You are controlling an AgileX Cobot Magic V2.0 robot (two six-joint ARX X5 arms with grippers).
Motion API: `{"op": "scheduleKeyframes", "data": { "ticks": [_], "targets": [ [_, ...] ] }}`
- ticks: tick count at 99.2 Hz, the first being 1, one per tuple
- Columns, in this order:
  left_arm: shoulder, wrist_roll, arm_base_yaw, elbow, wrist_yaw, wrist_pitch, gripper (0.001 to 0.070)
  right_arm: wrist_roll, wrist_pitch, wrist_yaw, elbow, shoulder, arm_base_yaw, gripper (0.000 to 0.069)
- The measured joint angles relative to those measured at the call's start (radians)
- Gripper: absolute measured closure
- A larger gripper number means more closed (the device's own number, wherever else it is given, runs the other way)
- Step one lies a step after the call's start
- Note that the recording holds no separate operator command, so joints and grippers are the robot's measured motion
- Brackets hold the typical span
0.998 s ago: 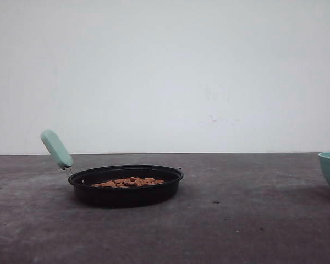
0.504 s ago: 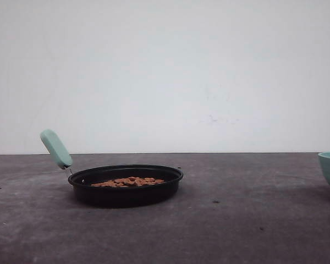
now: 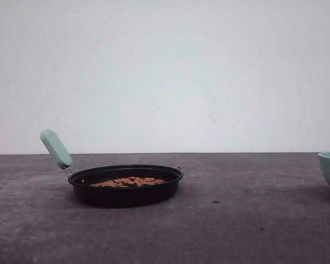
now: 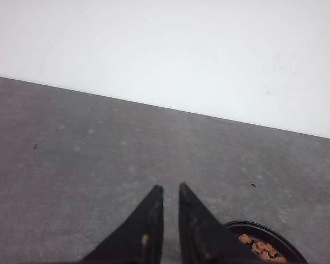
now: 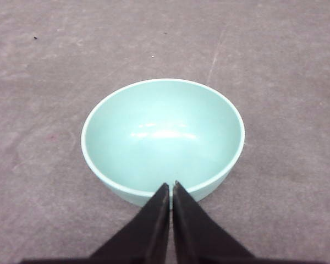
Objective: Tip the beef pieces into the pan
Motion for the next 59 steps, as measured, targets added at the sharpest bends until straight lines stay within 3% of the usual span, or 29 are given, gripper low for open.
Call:
{"op": "scheduleKeyframes", "data": {
  "ticks": [15,27,38,48,59],
  "targets": [
    [-0.027,0.008,0.002,0.0,0.0,-0.011,0.0685,0.0,0.0,0.0,0.0,0.0,0.0,0.0684],
    [-0.088,0.082,0.009,-0.025,-0.014,-0.071,0.0685,0.0,0.0,0.0,0.0,0.0,0.0,0.0684],
    [-0.166,0.118,0.029,-0.195,-0.047,0.062,0.0685,0.0,0.0,0.0,0.0,0.0,0.0,0.0684],
    [-0.227,0.108,0.043,-0.382,-0.024,0.203,0.0685,0.0,0.0,0.0,0.0,0.0,0.0,0.0684],
    [-0.284,0.085,0.055,-0.502,-0.02,0.193,0.0685,0.0,0.0,0.0,0.0,0.0,0.0,0.0684]
  ]
}}
